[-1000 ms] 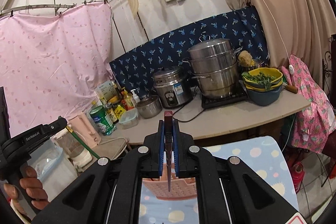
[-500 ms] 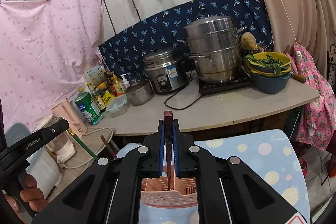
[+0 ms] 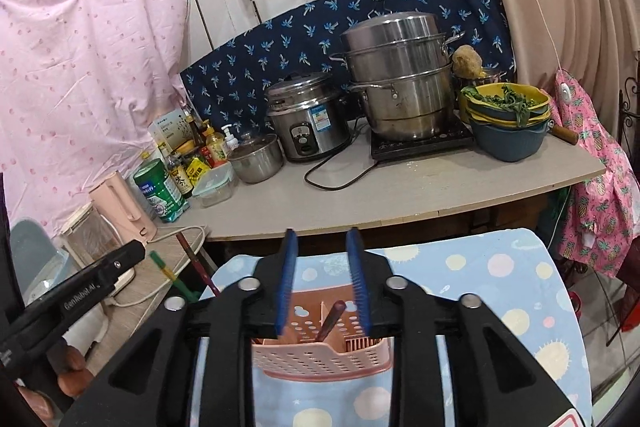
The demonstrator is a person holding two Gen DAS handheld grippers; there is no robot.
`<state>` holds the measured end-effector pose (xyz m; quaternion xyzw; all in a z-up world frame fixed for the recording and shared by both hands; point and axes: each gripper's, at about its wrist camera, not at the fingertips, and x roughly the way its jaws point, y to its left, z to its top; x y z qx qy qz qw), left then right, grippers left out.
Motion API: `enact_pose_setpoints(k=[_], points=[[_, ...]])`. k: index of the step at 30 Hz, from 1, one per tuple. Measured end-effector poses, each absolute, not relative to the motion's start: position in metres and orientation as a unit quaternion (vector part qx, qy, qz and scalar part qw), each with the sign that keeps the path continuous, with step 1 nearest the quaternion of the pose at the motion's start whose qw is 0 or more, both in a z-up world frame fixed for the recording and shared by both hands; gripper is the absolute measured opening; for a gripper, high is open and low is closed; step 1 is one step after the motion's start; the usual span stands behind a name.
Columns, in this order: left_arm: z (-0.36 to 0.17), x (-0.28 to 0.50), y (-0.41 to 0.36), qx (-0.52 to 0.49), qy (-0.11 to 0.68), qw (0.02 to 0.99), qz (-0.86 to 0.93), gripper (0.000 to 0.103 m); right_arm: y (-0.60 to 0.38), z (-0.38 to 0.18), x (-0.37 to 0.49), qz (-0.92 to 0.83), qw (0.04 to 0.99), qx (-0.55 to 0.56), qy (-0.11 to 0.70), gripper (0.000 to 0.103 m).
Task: Organize utensils
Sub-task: 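Carry both chopsticks up and drop them into the pink holder, then return both tools to the remaining chopsticks on the tablecloth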
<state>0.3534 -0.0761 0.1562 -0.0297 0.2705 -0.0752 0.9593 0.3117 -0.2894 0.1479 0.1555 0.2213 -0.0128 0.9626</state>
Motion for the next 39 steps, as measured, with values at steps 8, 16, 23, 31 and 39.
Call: enact_pose_setpoints(k=[8, 16, 23, 31, 39], points=[[0.148, 0.309, -0.074, 0.009, 0.281, 0.959, -0.046, 0.049, -0.272, 0.147, 0.263, -0.004, 0.963, 0.139, 0.233, 0.034], [0.128, 0.259, -0.067, 0.04, 0.298, 0.953, -0.034, 0.049, -0.252, 0.123, 0.204, -0.003, 0.959, 0.117, 0.26, 0.034], [0.105, 0.221, -0.059, 0.053, 0.321, 0.945, -0.029, 0.05, -0.239, 0.102, 0.162, -0.002, 0.954, 0.105, 0.281, 0.034], [0.081, 0.191, -0.051, 0.052, 0.349, 0.935, -0.028, 0.049, -0.226, 0.075, 0.128, 0.002, 0.946, 0.091, 0.31, 0.034], [0.052, 0.165, -0.044, 0.059, 0.378, 0.924, -0.025, 0.049, -0.216, 0.044, 0.102, 0.009, 0.935, 0.081, 0.344, 0.034]])
